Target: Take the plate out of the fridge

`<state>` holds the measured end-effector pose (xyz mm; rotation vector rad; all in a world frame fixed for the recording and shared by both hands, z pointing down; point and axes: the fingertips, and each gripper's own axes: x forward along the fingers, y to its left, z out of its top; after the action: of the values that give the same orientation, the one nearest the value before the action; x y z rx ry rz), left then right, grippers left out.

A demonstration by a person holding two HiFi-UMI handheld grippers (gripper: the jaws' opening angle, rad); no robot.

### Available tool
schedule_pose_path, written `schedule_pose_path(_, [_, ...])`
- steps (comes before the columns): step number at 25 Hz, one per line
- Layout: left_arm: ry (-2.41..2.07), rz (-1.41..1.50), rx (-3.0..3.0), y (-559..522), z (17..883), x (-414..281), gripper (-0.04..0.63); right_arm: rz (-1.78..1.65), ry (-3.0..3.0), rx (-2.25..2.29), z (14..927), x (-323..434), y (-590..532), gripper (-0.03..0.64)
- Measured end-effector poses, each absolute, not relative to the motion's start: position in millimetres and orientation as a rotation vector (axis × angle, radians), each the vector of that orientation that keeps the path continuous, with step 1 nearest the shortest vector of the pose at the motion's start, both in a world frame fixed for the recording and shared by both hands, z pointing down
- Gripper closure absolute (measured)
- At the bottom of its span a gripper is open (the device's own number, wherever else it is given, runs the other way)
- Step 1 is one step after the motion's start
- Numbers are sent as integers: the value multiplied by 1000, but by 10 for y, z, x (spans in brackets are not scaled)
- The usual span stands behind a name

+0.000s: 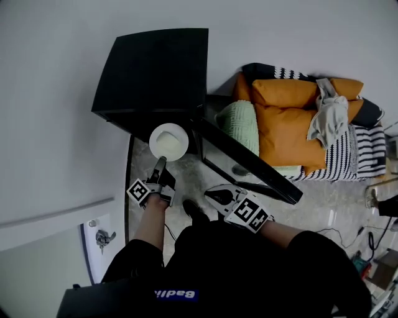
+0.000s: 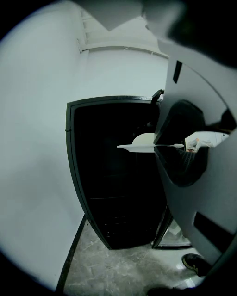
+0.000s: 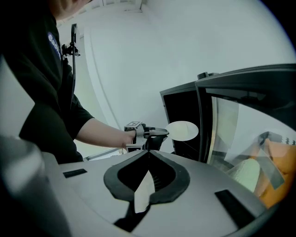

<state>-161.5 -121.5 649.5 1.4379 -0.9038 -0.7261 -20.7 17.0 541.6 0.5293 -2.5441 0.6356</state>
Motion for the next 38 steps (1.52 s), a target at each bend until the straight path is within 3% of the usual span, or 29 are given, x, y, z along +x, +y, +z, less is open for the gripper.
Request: schedule_pose_path(38, [-831, -866, 1563, -795, 4428, -1842, 578, 504, -2647, 480, 5056, -627, -19, 606])
